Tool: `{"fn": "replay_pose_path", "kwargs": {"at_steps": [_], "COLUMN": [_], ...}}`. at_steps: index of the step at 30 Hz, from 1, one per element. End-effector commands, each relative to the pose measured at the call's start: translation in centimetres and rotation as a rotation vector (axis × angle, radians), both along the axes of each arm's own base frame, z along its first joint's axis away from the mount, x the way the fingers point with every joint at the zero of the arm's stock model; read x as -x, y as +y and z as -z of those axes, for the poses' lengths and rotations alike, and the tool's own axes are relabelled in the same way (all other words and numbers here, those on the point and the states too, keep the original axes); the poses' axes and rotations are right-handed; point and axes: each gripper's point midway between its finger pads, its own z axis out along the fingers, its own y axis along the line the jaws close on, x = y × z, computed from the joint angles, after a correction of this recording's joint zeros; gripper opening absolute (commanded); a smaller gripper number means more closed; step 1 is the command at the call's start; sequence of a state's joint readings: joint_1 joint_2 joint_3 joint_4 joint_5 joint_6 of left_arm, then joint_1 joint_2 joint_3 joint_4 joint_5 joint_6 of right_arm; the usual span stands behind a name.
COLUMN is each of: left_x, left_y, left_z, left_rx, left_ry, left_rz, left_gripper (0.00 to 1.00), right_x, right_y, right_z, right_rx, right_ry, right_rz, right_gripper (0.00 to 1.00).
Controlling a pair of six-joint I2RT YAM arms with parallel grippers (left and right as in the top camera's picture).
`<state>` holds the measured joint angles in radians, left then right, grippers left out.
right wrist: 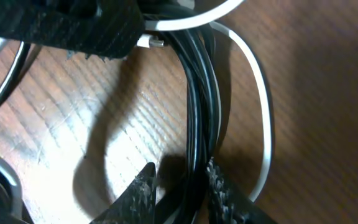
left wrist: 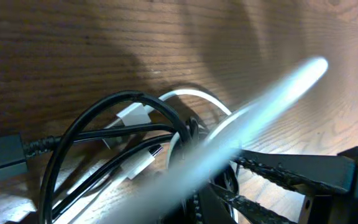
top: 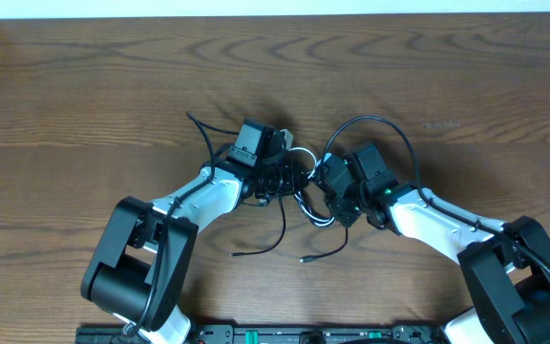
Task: Untangle cables
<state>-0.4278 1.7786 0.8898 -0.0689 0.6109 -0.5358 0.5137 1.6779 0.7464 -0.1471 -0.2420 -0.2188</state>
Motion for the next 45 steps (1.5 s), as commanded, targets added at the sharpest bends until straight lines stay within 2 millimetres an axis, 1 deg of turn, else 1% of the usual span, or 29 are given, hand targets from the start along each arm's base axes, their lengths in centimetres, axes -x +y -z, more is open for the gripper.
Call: {"fn": "replay_pose_path", "kwargs": {"at_steps": [1,4,7,11,13,15,18,20,22,24,25,27,29,31,35,39,43,45], "left_x": [-0.6,-0.6,-0.6,-0.6,-0.2,0.3,1.2,1.5,1.5,1.7,1.9,2.3,2.6,2.8,3.1,3.1,3.1,3.1], "left_y": [0.7,0.7,0.7,0.6,0.0,-0.8,-2.1,-2.8,-3.0,-3.2,-3.3,-3.5,-3.7,-3.9,-4.2,-4.2,-4.2,-4.2], "left_z": [0.1,0.1,0.1,0.1,-0.3,-1.1,-3.3,-5.3,-7.0,-8.3,-8.7,-9.2,-9.3,-9.3,-9.3,-9.4,-10.0,-10.7], "left_rx": [-0.029,-0.029,-0.029,-0.024,0.004,0.059,0.206,0.323,0.412,0.479,0.505,0.530,0.541,0.542,0.543,0.545,0.549,0.552], "left_ry": [-0.015,-0.014,-0.015,-0.016,-0.034,-0.065,-0.122,-0.159,-0.189,-0.212,-0.218,-0.216,-0.210,-0.209,-0.206,-0.200,-0.200,-0.215], "left_rz": [-0.037,-0.037,-0.037,-0.027,0.023,0.109,0.247,0.316,0.356,0.392,0.411,0.429,0.441,0.448,0.459,0.455,0.449,0.450], "left_gripper": [0.08,0.07,0.08,0.08,0.07,0.08,0.07,0.08,0.08,0.08,0.08,0.08,0.07,0.08,0.07,0.07,0.09,0.17], "right_x": [0.3,0.0,-0.3,-0.2,-0.2,-0.5,-1.5,-2.1,-2.3,-2.2,-2.0,-1.7,-1.9,-1.6,-0.5,0.4,0.6,0.4], "right_y": [1.1,1.6,1.8,1.7,1.6,1.2,0.0,-0.9,-1.6,-1.8,-1.7,-1.9,-2.5,-2.9,-2.7,-2.9,-2.9,-3.1], "right_z": [-1.1,-2.5,-3.6,-3.7,-3.6,-3.7,-4.6,-5.8,-7.6,-9.5,-10.7,-12.2,-12.6,-12.4,-11.7,-10.9,-10.8,-10.8], "right_rx": [-0.054,-0.093,-0.108,-0.107,-0.100,-0.099,-0.132,-0.176,-0.253,-0.352,-0.411,-0.490,-0.526,-0.536,-0.526,-0.506,-0.500,-0.497], "right_ry": [-0.014,-0.049,-0.077,-0.076,-0.073,-0.076,-0.065,-0.055,-0.044,-0.030,-0.024,-0.011,0.013,0.046,0.107,0.162,0.170,0.162], "right_rz": [-0.034,-0.045,-0.046,-0.046,-0.042,-0.020,0.076,0.140,0.166,0.152,0.133,0.112,0.139,0.157,0.157,0.174,0.175,0.180], "right_gripper": [0.23,0.21,0.20,0.13,0.11,0.11,0.21,0.22,0.24,0.31,0.39,0.57,0.61,0.63,0.59,0.50,0.29,0.14]}}
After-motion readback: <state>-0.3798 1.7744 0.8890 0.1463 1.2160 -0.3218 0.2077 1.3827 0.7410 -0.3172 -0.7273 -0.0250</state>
